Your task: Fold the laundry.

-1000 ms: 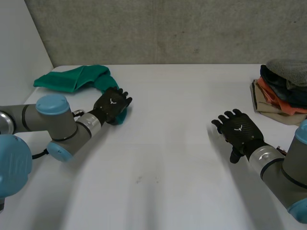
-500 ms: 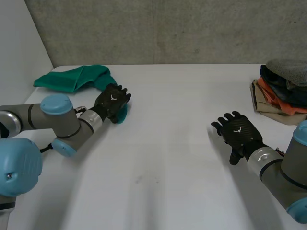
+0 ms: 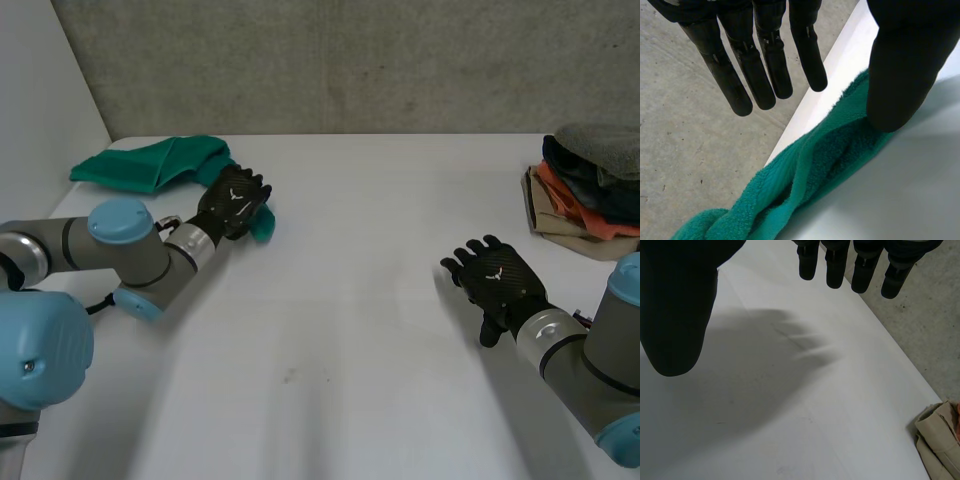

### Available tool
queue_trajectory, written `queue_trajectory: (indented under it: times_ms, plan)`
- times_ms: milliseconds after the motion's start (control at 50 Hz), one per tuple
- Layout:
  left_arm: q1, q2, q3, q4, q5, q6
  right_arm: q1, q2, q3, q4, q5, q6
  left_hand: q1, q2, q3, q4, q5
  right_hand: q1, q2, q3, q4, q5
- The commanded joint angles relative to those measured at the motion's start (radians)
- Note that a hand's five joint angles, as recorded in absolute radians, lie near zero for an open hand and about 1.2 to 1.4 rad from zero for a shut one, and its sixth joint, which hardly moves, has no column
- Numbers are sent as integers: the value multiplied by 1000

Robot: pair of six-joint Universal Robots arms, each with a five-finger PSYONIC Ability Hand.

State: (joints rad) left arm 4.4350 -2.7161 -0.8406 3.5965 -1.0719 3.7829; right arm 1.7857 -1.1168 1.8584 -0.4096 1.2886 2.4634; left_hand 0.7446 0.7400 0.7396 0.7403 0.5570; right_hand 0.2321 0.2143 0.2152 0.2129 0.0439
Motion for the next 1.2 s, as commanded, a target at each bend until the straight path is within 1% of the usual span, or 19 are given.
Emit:
queue_trajectory:
  times_ms: [20, 40, 120, 200, 280, 420, 500, 520, 600, 660, 780, 820, 840, 900, 960, 1020, 1140, 1180, 1200]
  plan:
    - [0, -10, -2, 4, 12, 0, 0, 0, -2, 0, 0, 0, 484, 488, 489, 488, 497, -58, -40, -41, -38, -44]
    - [0, -10, -2, 10, 12, 0, 0, 2, -2, 0, 0, 0, 621, 626, 626, 626, 634, -58, -40, -41, -38, -44]
    - [-14, 12, -34, 91, -22, 6, 0, 2, -2, 0, 0, 0, 652, 656, 657, 656, 665, -58, -40, -41, -38, -44]
    - [-26, 140, -184, 200, -83, -14, 0, 0, -2, 0, 3, 0, 652, 656, 657, 656, 665, -58, -40, -41, -38, -44]
    - [-68, 323, -351, 284, -103, -106, 0, -5, -8, 0, 6, 0, 652, 656, 657, 656, 665, -58, -40, -41, -38, -44]
    - [-206, 541, -549, 289, -138, -359, -6, -20, -11, 0, 46, 8, 652, 656, 657, 656, 665, -58, -40, -41, -38, -44]
    - [-317, 645, -635, 288, -158, -463, -8, -49, -22, 0, 112, 15, 652, 656, 657, 656, 665, -58, -40, -41, -38, -44]
    - [-374, 665, -653, 292, -167, -503, -8, -54, -27, 2, 126, 20, 652, 656, 657, 656, 665, -58, -40, -41, -38, -44]
    - [-514, 670, -657, 300, -219, -606, -15, -63, -44, 2, 190, 37, 652, 656, 657, 656, 665, -58, -40, -41, -38, -44]
    - [-581, 642, -635, 300, -266, -646, -49, -66, -51, 2, 219, 51, 652, 656, 657, 656, 665, -58, -40, -41, -38, -44]
    - [-713, 435, -505, 277, -350, -650, -92, -67, -61, 3, 221, 55, 652, 656, 657, 656, 665, -58, -40, -41, -38, -44]
    - [-717, 430, -508, 266, -356, -649, -94, -67, -67, 3, 222, 55, 430, 435, 435, 435, 443, -58, -40, -41, -38, -44]
    - [-717, 437, -520, 254, -358, -649, -94, -66, -70, 5, 222, 55, 77, 82, 82, 82, 90, -58, -40, -41, -38, -44]
    - [-717, 499, -548, 231, -375, -646, -100, -67, -71, 6, 218, 57, -272, -267, -267, -267, -259, -58, -40, -41, -38, -44]
    - [-706, 576, -578, 217, -391, -631, -101, -67, -71, 11, 213, 57, -320, -315, -315, -315, -307, -58, -40, -41, -38, -44]
    - [-623, 663, -637, 202, -405, -574, -101, -72, -65, 15, 192, 57, -343, -339, -338, -339, -330, -58, -40, -41, -38, -44]
    - [-375, 805, -773, 136, -393, -366, -92, -135, -51, 87, 118, 51, -346, -342, -341, -342, -333, -58, -40, -41, -38, -44]
    - [-329, 809, -799, 117, -392, -319, -77, -166, -51, 168, 81, 55, -349, -344, -344, -345, -336, -58, -40, -41, -38, -44]
    - [-275, 808, -819, 104, -390, -281, -69, -176, -53, 205, 65, 57, -346, -342, -341, -342, -333, -58, -40, -41, -38, -44]
